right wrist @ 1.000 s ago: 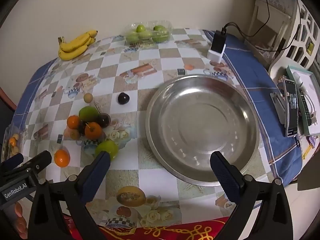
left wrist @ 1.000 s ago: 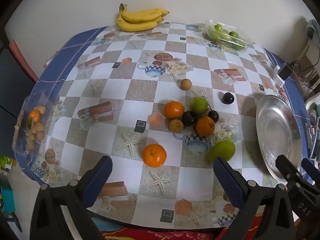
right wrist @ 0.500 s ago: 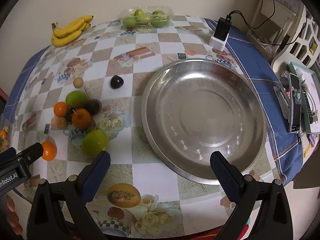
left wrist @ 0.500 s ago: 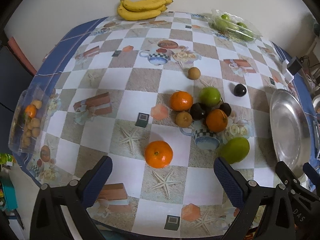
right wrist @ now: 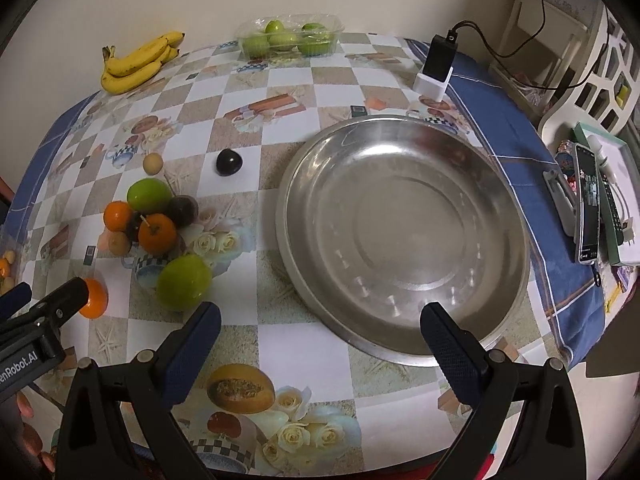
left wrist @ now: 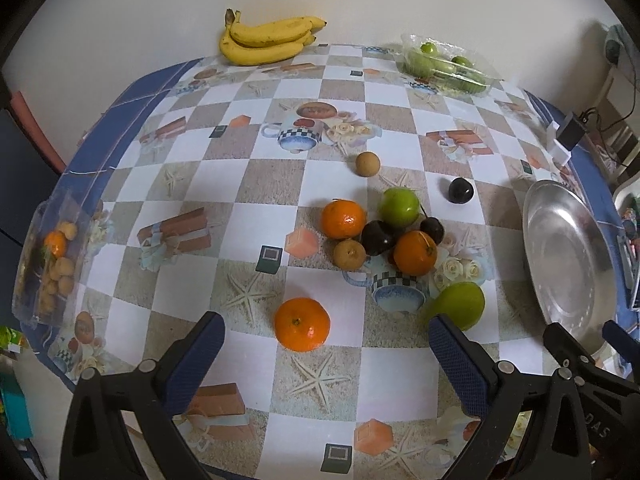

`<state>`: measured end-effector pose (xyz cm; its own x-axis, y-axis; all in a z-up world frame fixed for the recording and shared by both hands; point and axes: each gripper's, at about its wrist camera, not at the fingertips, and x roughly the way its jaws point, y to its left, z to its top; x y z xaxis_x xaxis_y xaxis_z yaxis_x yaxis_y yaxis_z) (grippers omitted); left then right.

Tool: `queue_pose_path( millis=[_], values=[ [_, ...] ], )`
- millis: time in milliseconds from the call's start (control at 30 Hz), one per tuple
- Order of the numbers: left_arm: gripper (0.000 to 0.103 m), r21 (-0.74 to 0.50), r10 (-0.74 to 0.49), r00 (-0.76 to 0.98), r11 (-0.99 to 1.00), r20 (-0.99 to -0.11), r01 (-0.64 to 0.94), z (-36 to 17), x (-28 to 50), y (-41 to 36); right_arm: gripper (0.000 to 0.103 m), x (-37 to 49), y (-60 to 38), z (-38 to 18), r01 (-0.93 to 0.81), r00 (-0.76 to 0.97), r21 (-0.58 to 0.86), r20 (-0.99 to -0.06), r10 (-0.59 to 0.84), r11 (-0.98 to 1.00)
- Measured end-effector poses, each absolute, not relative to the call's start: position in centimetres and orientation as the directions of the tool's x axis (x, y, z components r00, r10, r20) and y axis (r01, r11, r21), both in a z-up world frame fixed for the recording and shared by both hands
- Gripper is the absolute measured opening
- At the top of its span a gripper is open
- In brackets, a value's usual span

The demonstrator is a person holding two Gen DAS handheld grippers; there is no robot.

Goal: Organize fruits

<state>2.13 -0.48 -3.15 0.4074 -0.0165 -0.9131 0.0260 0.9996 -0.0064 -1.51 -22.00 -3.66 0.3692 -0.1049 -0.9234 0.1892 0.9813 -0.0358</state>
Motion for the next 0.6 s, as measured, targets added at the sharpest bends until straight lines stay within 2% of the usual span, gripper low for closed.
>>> queue_pose_path(
  millis=[600],
  values=[
    [0.103,-0.009,-0.024,0.407,0.999,-0.913,0.039,-3.68,2.43,-0.55,0.1,-1.34,-22.88,-3.77,0.212,0.382,-0.028,-0.918,-0.109,0.977]
  ],
)
